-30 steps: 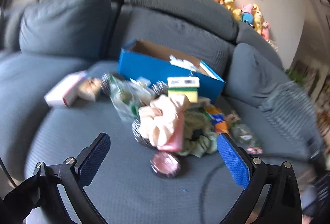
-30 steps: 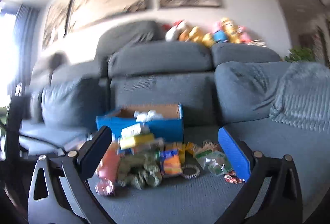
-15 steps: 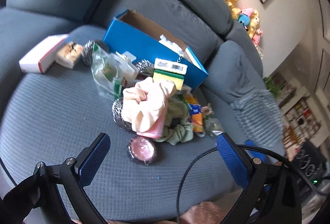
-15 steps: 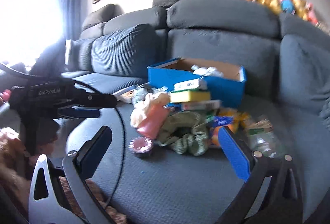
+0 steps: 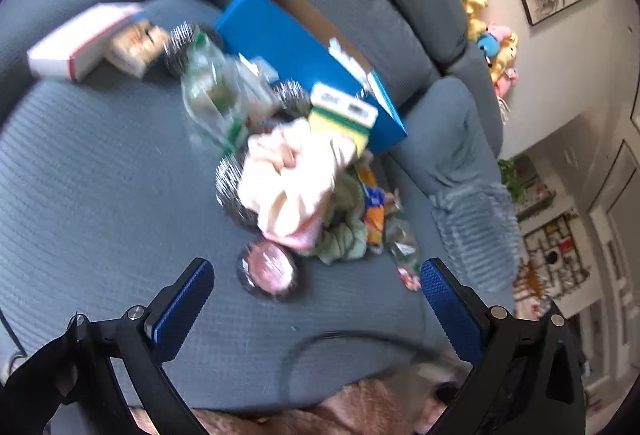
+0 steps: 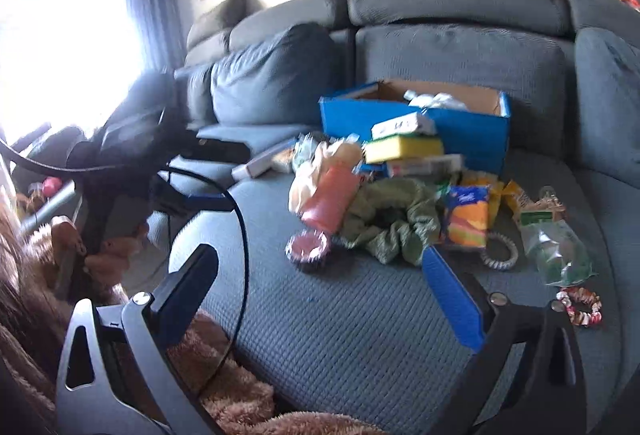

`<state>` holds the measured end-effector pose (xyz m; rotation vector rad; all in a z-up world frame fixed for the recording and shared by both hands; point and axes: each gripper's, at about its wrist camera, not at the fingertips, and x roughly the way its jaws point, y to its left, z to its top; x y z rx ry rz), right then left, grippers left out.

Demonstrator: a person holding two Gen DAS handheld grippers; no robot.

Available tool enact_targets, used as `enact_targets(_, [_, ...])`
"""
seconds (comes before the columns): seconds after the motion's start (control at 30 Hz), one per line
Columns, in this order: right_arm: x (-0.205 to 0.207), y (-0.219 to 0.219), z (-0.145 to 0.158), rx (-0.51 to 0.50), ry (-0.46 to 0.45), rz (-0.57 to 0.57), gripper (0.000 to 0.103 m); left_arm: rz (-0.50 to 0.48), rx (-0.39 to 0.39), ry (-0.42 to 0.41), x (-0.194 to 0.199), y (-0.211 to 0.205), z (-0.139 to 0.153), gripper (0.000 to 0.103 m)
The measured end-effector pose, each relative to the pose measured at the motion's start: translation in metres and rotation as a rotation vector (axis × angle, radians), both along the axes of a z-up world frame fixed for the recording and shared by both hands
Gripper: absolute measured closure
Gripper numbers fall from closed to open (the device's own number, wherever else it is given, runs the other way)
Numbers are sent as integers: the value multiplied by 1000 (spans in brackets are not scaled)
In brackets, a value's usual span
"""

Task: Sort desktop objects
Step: 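Close the right gripper around the pink-lidded round jar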

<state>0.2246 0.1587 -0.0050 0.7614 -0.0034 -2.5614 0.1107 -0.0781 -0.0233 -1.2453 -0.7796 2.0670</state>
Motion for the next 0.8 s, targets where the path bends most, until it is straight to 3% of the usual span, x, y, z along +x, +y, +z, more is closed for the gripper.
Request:
enact_targets(0.2, [-34,-36,-17,65,-125,103,6,-18,-2,-65,-4,11,-10,0])
enact_targets(0.43, [-73,-52,-23,37,-265,163,10,-18,121,-185,-20,8,-28,0])
enact_targets(0.53, [-83,-58,-25,65,-282,169,18,-24,162,-236,-25,6,-39,0])
enact_targets(0.63, [-90,-61,-27,70,-300,176,20,-13,147,-255,-26,2,-45,0])
enact_targets(0.8, [-97,-69,-29,123,-299,158,21,-29,195,-277,-30,1,-50,0])
